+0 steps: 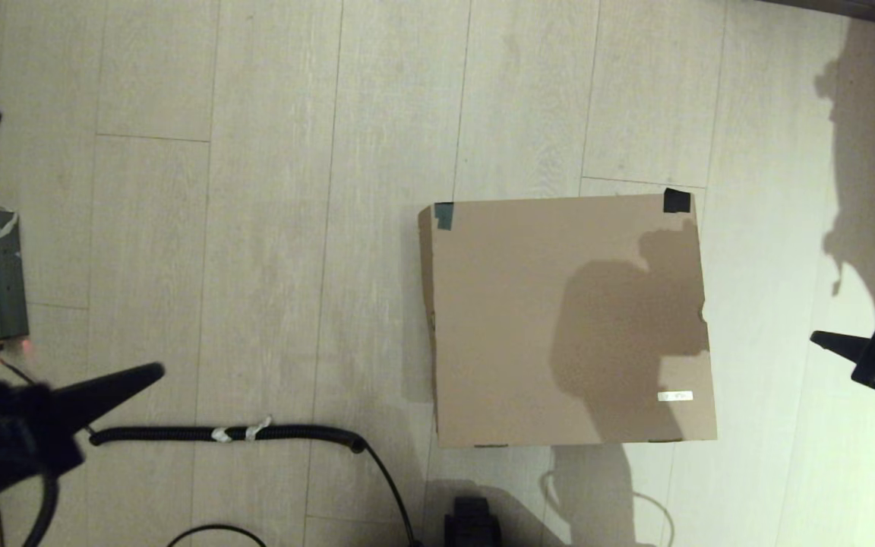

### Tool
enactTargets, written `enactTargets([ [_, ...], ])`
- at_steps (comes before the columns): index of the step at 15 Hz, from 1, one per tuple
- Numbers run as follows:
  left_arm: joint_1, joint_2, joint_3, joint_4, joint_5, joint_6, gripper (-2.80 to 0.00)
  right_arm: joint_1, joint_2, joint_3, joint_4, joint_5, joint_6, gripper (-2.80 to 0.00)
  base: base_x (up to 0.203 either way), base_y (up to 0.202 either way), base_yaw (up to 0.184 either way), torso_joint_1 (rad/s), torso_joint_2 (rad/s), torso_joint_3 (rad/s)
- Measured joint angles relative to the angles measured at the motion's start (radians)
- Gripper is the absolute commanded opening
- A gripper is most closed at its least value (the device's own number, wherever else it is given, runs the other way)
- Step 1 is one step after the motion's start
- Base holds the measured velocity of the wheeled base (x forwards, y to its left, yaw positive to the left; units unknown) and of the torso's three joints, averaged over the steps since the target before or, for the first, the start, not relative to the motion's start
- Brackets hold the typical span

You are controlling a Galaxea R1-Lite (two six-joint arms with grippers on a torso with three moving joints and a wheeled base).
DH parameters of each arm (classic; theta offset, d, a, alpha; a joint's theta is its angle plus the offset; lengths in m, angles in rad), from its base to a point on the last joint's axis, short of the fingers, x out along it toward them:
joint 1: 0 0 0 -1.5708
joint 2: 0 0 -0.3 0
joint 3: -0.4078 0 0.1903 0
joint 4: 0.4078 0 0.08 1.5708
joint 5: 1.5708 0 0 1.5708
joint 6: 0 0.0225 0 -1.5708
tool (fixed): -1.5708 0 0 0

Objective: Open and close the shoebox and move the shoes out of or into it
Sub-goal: Open the shoe box

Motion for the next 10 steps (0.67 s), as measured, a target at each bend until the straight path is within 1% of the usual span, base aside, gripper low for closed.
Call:
enactTargets([
  [1,-0.005,0.106,-0.031,-0.069,-0.05,-0.056,-2.8,-0.035,0.092,-0.026,-0.059,0.05,0.011,-2.8,0.0,0.0,0.0,0.0,0.0,0.0],
  [2,-0.014,0.2,-0.058,-0.13,-0.108,-0.121,-2.8,-0.08,0.169,-0.043,-0.101,0.125,0.019,-2.8,0.0,0.0,0.0,0.0,0.0,0.0],
  [4,-0.031,0.341,-0.095,-0.235,-0.221,-0.243,-2.8,-0.176,0.278,-0.067,-0.136,0.306,0.024,-2.8,0.0,0.0,0.0,0.0,0.0,0.0],
  [5,-0.038,0.399,-0.106,-0.285,-0.272,-0.277,-2.8,-0.23,0.325,-0.084,-0.146,0.415,0.025,-2.8,0.0,0.0,0.0,0.0,0.0,0.0],
  [6,-0.044,0.443,-0.113,-0.315,-0.322,-0.288,-2.8,-0.283,0.37,-0.106,-0.157,0.519,0.025,-2.8,0.0,0.0,0.0,0.0,0.0,0.0],
  [8,-0.056,0.519,-0.134,-0.326,-0.392,-0.291,-2.8,-0.354,0.462,-0.165,-0.171,0.697,0.023,-2.8,0.0,0.0,0.0,0.0,0.0,0.0],
  [9,-0.064,0.556,-0.149,-0.329,-0.407,-0.291,-2.8,-0.371,0.505,-0.19,-0.179,0.754,0.022,-2.8,0.0,0.0,0.0,0.0,0.0,0.0],
  [10,-0.076,0.591,-0.164,-0.328,-0.411,-0.291,-2.8,-0.38,0.542,-0.207,-0.191,0.779,0.02,-2.8,0.0,0.0,0.0,0.0,0.0,0.0],
])
